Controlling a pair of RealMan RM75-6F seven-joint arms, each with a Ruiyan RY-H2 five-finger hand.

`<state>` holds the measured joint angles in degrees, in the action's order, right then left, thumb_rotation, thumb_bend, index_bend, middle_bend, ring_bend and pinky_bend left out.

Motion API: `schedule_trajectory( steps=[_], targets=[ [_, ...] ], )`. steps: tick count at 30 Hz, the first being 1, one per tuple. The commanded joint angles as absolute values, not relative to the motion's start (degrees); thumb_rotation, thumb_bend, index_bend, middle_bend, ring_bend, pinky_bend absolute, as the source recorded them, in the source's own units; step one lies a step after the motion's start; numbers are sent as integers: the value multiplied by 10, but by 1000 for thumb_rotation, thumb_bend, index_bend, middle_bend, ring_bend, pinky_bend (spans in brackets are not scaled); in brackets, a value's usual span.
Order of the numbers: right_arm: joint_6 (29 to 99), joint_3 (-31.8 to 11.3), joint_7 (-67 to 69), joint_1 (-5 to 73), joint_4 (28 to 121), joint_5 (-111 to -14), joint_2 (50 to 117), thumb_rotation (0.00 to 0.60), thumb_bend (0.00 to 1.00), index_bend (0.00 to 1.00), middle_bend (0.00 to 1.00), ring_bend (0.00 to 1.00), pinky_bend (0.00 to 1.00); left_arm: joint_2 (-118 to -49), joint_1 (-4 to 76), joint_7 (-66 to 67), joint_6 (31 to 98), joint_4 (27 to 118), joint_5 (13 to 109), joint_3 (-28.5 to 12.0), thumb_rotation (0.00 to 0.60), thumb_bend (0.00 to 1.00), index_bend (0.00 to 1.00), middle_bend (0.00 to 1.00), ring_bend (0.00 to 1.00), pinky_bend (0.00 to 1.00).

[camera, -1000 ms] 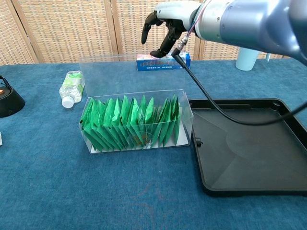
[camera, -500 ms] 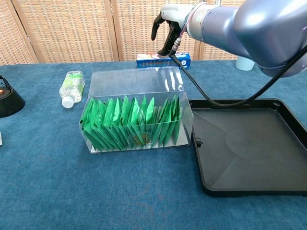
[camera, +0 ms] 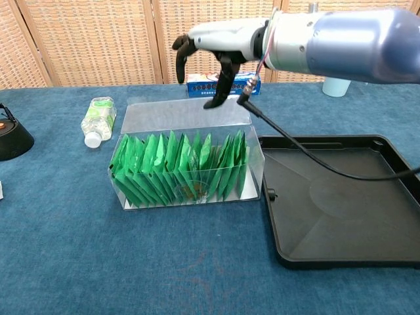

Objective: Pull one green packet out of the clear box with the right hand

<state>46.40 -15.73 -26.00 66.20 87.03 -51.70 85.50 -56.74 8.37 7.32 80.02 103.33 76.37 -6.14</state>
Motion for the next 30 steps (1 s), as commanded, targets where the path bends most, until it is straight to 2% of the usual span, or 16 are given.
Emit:
schedule_trajectory(
  steps=[1,11,30],
  targets=[
    [441,-129,-247,656,882,-569,846,600,390,387,26,0,24,-569,84,76,801,1033,763,-61,600,72,0,0,0,0],
    [422,-96,-249,665,862,-631,872,600,390,395,37,0,24,-571,87,80,795,1032,757,-60,600,72,0,0,0,0],
    [420,-88,-256,665,835,-623,894,600,390,414,36,0,24,-569,90,78,792,1032,756,-58,600,72,0,0,0,0]
  ],
)
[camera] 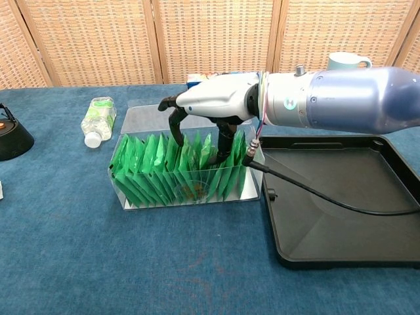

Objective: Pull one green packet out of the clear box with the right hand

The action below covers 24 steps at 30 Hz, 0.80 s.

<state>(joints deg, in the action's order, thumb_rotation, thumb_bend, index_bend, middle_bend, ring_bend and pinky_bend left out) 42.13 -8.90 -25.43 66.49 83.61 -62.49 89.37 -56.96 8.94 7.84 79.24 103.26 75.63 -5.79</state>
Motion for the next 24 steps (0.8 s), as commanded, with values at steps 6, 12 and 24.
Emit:
schedule_trajectory(
  steps=[6,12,24],
  targets=[
    [418,-85,-267,667,833,-618,895,600,390,414,35,0,24,-569,90,77,791,1033,758,-57,600,72,0,0,0,0],
    [418,-79,-283,669,824,-613,902,600,390,425,36,0,24,-568,91,75,791,1033,759,-56,600,71,0,0,0,0],
    [420,-79,-299,674,805,-596,925,600,390,448,38,0,36,-565,90,68,792,1033,761,-55,600,71,0,0,0,0]
  ],
)
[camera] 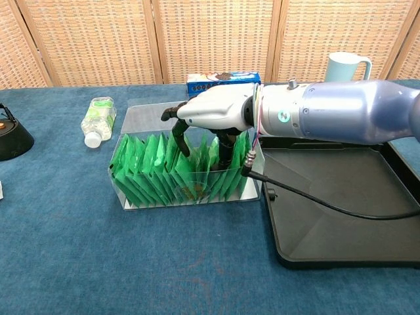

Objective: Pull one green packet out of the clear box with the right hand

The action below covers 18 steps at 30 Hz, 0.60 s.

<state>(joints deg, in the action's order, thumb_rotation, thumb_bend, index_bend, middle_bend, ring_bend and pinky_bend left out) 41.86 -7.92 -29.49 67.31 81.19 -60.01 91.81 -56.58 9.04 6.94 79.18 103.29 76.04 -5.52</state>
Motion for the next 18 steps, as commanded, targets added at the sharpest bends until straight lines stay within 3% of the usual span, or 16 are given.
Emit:
schedule_trajectory(
  steps=[1,10,18],
  targets=[
    [420,-79,-300,675,803,-595,927,600,390,450,38,0,36,-565,90,68,792,1033,761,-55,600,71,0,0,0,0],
    [422,-79,-302,673,793,-590,934,600,437,473,41,0,38,-565,91,66,791,1032,760,-55,600,71,0,0,0,0],
    [432,-79,-292,667,781,-605,945,600,530,600,68,0,68,-564,92,66,789,1032,762,-53,600,71,0,0,0,0]
  ],
)
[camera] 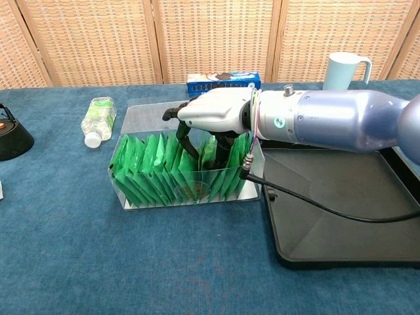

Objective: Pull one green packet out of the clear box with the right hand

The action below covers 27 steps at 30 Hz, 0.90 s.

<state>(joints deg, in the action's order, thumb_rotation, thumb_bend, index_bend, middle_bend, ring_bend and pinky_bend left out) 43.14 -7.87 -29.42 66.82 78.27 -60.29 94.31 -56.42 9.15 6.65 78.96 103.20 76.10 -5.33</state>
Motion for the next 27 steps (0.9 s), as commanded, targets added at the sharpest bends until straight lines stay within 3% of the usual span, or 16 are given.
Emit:
schedule_trajectory(
  steps=[1,7,20,27],
  targets=[
    [432,-79,-289,666,780,-607,946,600,534,607,70,0,68,-564,92,66,789,1032,762,-53,600,71,0,0,0,0],
    [439,-82,-278,662,768,-624,956,600,549,654,83,0,83,-563,92,63,789,1031,763,-53,600,72,0,0,0,0],
    [446,-87,-269,656,771,-645,957,600,595,659,91,0,90,-562,92,61,790,1030,763,-52,600,72,0,0,0,0],
    [483,-111,-258,648,855,-688,902,600,595,659,93,0,93,-562,93,60,787,1030,764,-51,600,72,0,0,0,0]
  ],
)
